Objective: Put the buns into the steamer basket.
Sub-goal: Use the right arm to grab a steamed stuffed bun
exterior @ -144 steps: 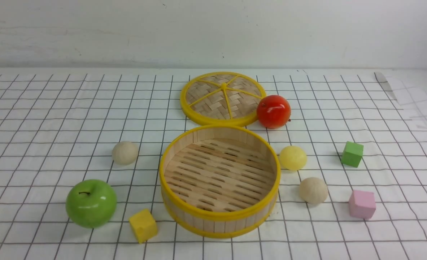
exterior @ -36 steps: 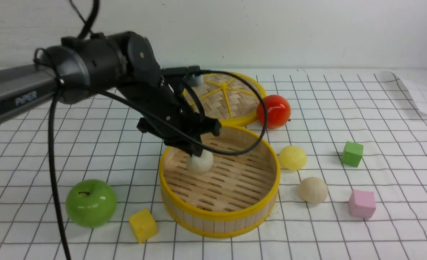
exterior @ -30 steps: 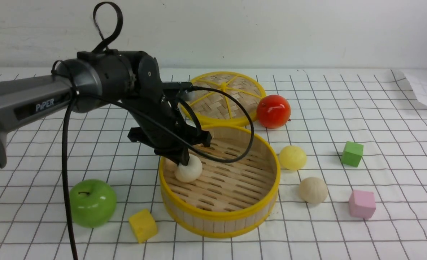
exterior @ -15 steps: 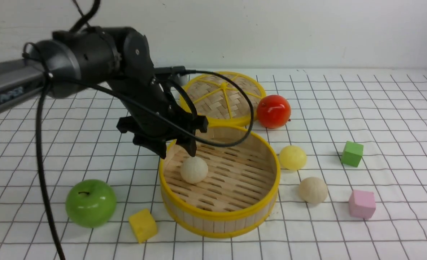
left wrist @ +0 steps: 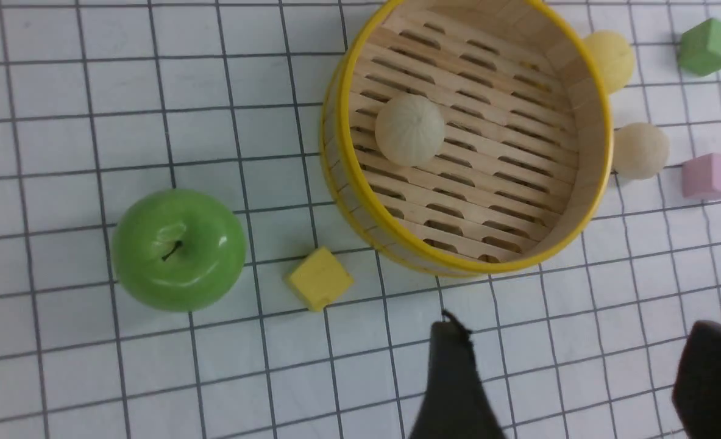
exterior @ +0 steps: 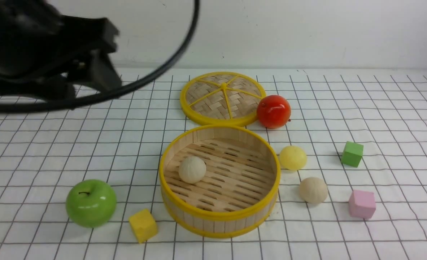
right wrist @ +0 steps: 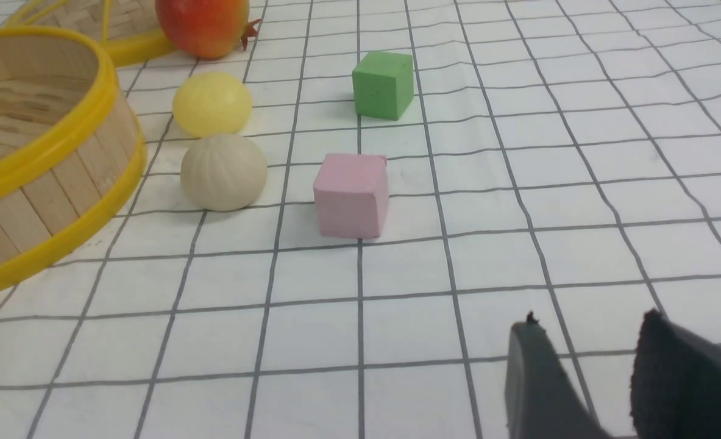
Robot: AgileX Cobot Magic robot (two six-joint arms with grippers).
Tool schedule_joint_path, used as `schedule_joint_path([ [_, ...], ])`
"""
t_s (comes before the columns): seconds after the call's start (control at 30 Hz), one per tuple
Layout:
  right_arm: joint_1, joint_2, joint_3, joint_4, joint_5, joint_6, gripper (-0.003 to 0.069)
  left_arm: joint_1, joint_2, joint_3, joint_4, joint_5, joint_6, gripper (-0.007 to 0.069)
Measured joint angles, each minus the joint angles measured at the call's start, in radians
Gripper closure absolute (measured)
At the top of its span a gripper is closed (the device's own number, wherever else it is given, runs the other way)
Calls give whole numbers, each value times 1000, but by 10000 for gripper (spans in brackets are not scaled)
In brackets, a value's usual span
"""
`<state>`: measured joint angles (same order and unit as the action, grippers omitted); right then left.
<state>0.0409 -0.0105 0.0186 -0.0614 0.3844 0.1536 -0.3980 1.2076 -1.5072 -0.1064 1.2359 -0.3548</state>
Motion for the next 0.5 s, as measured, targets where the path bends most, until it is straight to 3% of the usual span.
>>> schedule_joint_path([
  [0.1, 0, 0, 0, 0, 0, 0, 419, 0, -130, 94, 0, 0, -15, 301],
  [0.27, 0, 0, 0, 0, 0, 0, 419, 0, -523, 464, 12, 0, -34, 564],
  [0.37, 0, 0, 0, 0, 0, 0, 419, 0, -651, 586, 20, -3, -37, 629],
  [0.5, 0, 0, 0, 0, 0, 0, 419, 0, -919, 804, 22, -64, -96, 638],
])
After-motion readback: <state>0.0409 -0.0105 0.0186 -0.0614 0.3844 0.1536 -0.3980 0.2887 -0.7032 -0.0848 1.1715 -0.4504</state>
